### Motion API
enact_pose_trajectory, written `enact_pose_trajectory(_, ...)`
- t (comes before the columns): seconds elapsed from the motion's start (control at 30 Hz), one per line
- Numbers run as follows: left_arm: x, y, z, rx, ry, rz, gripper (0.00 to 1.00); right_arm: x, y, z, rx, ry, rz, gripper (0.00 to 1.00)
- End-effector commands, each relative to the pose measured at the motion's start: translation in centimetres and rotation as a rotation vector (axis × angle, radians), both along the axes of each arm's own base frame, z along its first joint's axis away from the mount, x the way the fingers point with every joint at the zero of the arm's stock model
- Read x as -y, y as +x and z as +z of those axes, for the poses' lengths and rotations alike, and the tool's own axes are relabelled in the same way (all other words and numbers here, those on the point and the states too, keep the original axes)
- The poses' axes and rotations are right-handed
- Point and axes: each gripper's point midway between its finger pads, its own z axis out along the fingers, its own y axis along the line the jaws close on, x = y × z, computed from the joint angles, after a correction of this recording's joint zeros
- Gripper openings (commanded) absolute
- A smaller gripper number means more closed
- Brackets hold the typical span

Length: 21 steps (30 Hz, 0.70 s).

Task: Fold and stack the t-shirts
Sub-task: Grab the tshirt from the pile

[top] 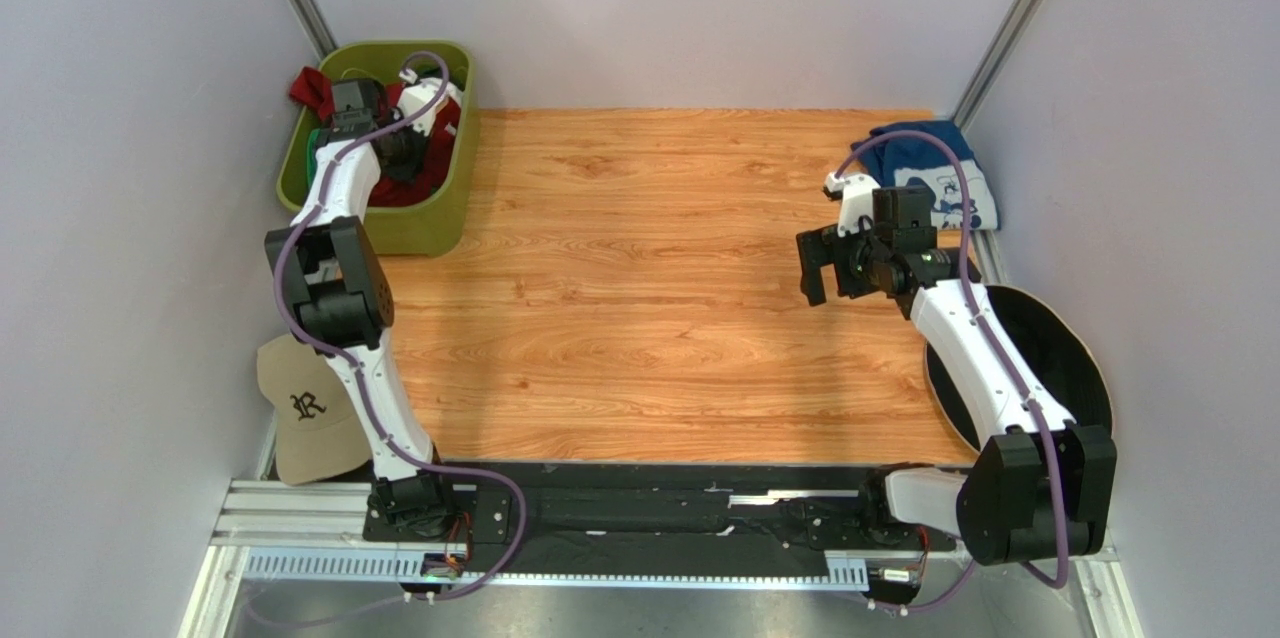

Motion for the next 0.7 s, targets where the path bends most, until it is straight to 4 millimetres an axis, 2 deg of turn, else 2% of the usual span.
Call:
enact_pose_trajectory(0.0, 0.5, -1.1, 11.1, 0.208, -0.012, 0.033, 0.00, -0.6, 0.6, 0.3, 0.024, 0.016, 0.018, 1.00)
enact_pose_trajectory(0.03, 0.7, -1.4, 13.4, 0.249, -0.027, 0.042, 0.00, -0.6, 0.7, 0.3, 0.024, 0.016, 0.017, 1.00)
enact_pose_trajectory(0.07, 1.3, -2.5, 16.9, 0.311, -0.026, 0.038, 0.00, -0.5, 0.6, 0.2, 0.021, 0.013, 0.017, 1.00)
enact_pose_trajectory(0.13, 2.0, -3.6, 21.4, 0.398, -0.047, 0.039, 0.00, -0.6, 0.6, 0.0, 0.018, 0.013, 0.021, 1.00)
enact_pose_trajectory(0.17, 2.4, -4.7, 24.9, 0.475, -0.042, 0.038, 0.00, -0.6, 0.7, 0.0, 0.018, 0.013, 0.024, 1.00)
enact_pose_trajectory(0.23, 2.7, -5.8, 28.7, 0.573, -0.062, 0.068, 0.00, -0.7, 0.7, 0.0, 0.018, 0.015, 0.028, 1.00)
enact_pose_trajectory(0.27, 3.1, -6.5, 32.0, 0.672, -0.056, 0.064, 0.00, -0.7, 0.7, 0.0, 0.018, 0.016, 0.027, 1.00)
enact_pose_trajectory(0.3, 3.2, -6.8, 33.6, 0.720, -0.059, 0.072, 0.00, -0.8, 0.7, 0.0, 0.018, 0.016, 0.030, 1.00)
enact_pose_trajectory(0.33, 3.3, -7.4, 36.3, 0.797, -0.039, 0.080, 0.00, -0.9, 0.6, -0.1, 0.015, 0.016, 0.032, 1.00)
enact_pose_trajectory(0.4, 4.6, -8.0, 39.0, 0.872, -0.044, 0.057, 0.00, -0.9, 0.6, 0.0, 0.019, 0.016, 0.035, 1.00)
enact_pose_trajectory(0.43, 5.1, -8.9, 41.6, 0.954, -0.049, 0.043, 0.00, -1.0, 0.5, 0.1, 0.022, 0.018, 0.038, 1.00)
enact_pose_trajectory(0.5, 6.7, -9.8, 43.9, 1.026, -0.065, 0.008, 0.00, -0.8, 0.4, 0.0, 0.025, 0.008, 0.037, 1.00)
enact_pose_trajectory(0.53, 7.3, -10.9, 45.9, 1.093, -0.065, 0.000, 0.00, -0.8, 0.3, 0.2, 0.029, 0.007, 0.036, 1.00)
enact_pose_trajectory(0.63, 10.4, -12.0, 47.6, 1.117, -0.036, -0.061, 0.00, -0.7, 0.3, 0.5, 0.043, 0.006, 0.033, 1.00)
enact_pose_trajectory(0.67, 10.6, -12.2, 47.8, 1.118, -0.010, -0.062, 0.00, -0.7, 0.3, 0.6, 0.046, 0.005, 0.032, 1.00)
